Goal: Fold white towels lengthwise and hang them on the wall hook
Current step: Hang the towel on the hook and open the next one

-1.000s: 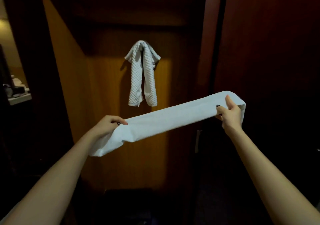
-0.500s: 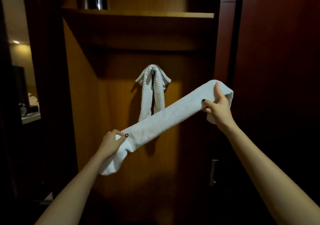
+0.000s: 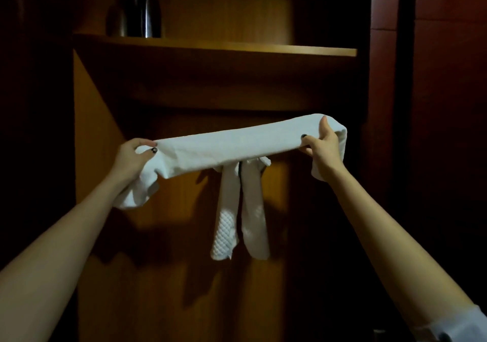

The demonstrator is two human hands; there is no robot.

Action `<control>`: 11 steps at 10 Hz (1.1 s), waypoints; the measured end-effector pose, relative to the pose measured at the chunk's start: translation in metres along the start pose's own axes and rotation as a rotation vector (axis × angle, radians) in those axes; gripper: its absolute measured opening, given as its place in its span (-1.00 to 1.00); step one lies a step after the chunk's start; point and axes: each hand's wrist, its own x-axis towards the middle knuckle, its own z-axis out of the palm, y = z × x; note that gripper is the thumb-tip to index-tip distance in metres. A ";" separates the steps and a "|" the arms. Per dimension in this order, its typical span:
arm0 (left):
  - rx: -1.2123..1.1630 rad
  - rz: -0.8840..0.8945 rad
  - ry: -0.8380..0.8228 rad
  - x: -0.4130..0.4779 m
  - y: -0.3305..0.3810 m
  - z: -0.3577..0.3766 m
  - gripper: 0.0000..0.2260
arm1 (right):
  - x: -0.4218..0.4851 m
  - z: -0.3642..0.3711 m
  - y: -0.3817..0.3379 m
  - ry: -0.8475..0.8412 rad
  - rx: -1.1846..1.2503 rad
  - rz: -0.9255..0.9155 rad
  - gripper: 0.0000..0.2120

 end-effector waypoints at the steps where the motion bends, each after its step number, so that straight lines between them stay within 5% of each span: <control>1: -0.043 0.061 -0.005 0.035 -0.006 0.000 -0.86 | 0.034 0.016 0.014 0.060 -0.017 -0.015 -0.24; 3: -0.143 0.074 0.064 0.091 -0.031 0.026 -0.88 | 0.093 0.038 0.045 0.115 0.061 0.020 -0.27; 6: -0.270 -0.217 0.108 0.147 -0.072 0.078 -0.91 | 0.152 0.055 0.090 0.087 0.047 0.162 -0.42; 7: -0.408 -0.358 0.039 0.146 -0.082 0.090 -0.78 | 0.158 0.049 0.099 0.102 0.045 0.201 -0.47; 9: -0.464 -0.450 -0.241 0.101 -0.139 0.093 -0.85 | 0.103 0.032 0.133 0.034 0.119 0.182 -0.47; 11: -0.417 -0.418 -0.427 0.050 -0.160 0.135 -0.78 | 0.052 0.034 0.166 -0.064 -0.350 0.148 -0.78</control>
